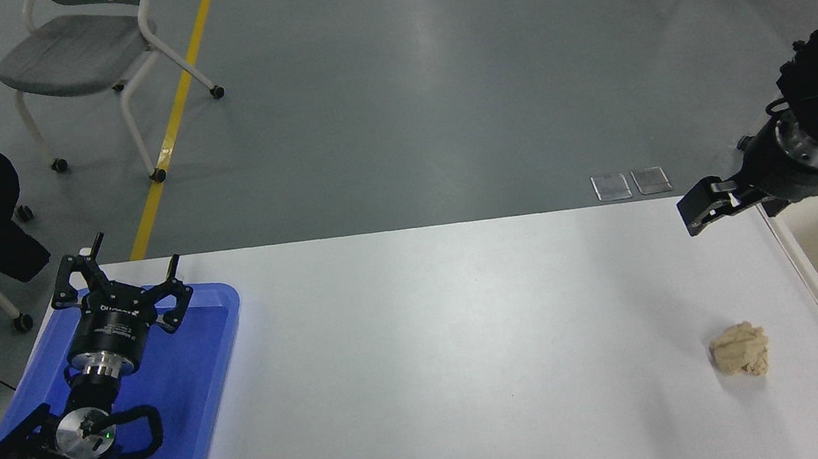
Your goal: Pick up foil plate and place in dustbin
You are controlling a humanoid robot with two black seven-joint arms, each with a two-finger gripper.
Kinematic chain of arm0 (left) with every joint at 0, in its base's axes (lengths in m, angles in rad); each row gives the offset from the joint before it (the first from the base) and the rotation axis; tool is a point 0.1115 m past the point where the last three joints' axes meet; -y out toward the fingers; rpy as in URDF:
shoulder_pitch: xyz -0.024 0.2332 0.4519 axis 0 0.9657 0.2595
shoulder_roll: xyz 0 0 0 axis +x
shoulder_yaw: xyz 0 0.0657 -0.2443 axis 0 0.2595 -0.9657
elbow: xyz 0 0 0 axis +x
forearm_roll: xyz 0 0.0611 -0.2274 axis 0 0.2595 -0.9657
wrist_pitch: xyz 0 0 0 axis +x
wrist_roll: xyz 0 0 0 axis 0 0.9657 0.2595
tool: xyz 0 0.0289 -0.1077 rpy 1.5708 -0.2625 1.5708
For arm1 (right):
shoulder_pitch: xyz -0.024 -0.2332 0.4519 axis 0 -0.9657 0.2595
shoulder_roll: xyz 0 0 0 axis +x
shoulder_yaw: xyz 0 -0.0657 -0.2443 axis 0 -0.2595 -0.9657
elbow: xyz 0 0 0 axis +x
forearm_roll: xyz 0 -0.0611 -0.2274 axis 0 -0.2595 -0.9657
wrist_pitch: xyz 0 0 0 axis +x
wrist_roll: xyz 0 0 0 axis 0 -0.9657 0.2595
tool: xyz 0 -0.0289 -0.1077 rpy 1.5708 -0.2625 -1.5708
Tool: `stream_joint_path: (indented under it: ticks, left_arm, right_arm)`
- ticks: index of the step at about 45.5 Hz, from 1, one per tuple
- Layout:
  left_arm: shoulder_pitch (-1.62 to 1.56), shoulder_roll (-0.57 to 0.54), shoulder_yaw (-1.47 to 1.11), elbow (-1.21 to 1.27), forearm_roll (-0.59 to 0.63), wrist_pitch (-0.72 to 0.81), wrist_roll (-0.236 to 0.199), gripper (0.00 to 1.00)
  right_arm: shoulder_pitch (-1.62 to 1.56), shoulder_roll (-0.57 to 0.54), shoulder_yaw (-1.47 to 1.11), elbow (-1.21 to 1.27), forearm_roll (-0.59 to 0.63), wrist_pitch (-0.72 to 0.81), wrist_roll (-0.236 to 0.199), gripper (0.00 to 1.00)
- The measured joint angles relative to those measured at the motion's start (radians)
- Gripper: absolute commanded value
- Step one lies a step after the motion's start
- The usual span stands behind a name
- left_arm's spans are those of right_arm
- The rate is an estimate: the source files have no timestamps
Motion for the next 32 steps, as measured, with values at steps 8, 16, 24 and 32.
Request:
stream_joint_path:
  ticks: [8,16,24,32]
  left_arm:
    - [0.001,0.001,0.0,0.0,0.0,0.0,0.0,1.0]
    - [0.001,0.001,0.0,0.0,0.0,0.0,0.0,1.0]
    - [0.001,0.001,0.0,0.0,0.0,0.0,-0.001,1.0]
    - [0.002,0.001,0.0,0.0,0.0,0.0,-0.002,1.0]
  right_arm:
    - [0.147,0.069,-0.064,0.078,0.096,0.049,-0.001,1.0]
    - [0.291,0.131,-0.13,0.169,0.19,0.072,-0.001,1.0]
    - [0.396,0.188,-0.169,0.23,0.289,0.082,0.0,1.0]
    - [0.467,0.25,-0.187,0.264,0.372,0.086,0.001,1.0]
